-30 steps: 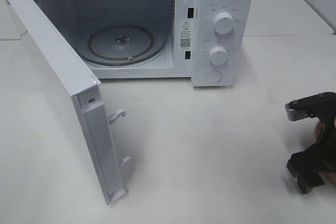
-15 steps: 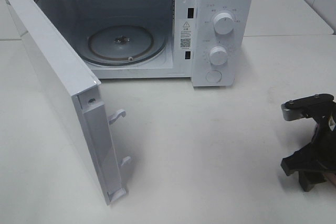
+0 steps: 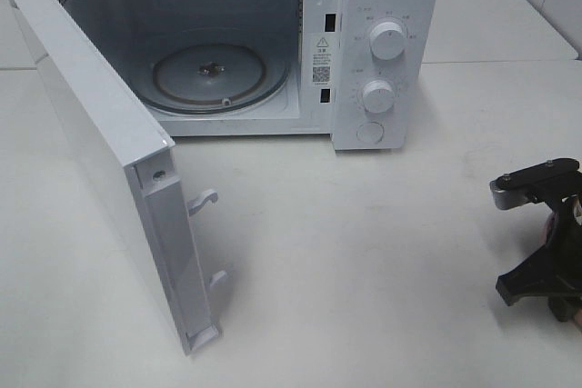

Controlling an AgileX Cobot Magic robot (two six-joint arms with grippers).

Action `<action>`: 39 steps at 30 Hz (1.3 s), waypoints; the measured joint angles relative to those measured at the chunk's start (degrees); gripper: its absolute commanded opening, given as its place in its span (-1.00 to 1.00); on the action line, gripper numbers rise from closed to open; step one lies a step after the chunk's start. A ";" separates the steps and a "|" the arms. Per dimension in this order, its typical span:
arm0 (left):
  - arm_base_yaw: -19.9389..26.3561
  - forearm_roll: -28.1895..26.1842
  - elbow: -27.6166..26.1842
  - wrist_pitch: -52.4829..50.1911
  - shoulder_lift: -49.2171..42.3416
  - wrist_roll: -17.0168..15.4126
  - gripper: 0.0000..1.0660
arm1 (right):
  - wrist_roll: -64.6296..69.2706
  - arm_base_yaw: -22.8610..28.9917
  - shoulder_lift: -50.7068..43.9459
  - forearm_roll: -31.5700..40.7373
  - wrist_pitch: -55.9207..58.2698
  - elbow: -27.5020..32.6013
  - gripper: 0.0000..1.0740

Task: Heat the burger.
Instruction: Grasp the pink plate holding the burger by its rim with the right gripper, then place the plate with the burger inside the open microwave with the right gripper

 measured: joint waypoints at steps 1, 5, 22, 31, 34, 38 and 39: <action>0.00 0.00 0.00 0.00 0.00 0.00 0.87 | 0.00 0.00 0.00 0.17 0.52 -0.23 -1.00; 0.00 0.00 0.00 0.00 0.00 0.00 0.87 | 0.00 0.00 -0.69 0.40 0.57 -0.23 -1.00; 0.00 0.00 0.00 0.00 0.00 0.00 0.87 | 2.41 1.15 -8.48 -1.89 5.04 0.00 -1.00; 0.00 0.00 0.00 0.00 0.00 0.00 0.87 | 7.91 6.30 -11.06 -5.10 9.22 0.00 -1.00; 0.00 0.00 0.00 0.00 0.00 0.00 0.87 | 9.57 7.96 -12.09 -6.82 10.43 0.00 -1.00; 0.00 0.00 0.00 0.00 0.00 0.00 0.87 | 11.34 9.80 -13.46 -9.34 12.43 0.00 -1.00; 0.00 0.00 0.00 0.00 0.00 0.00 0.87 | 12.32 10.89 -14.21 -10.60 13.98 0.00 -1.00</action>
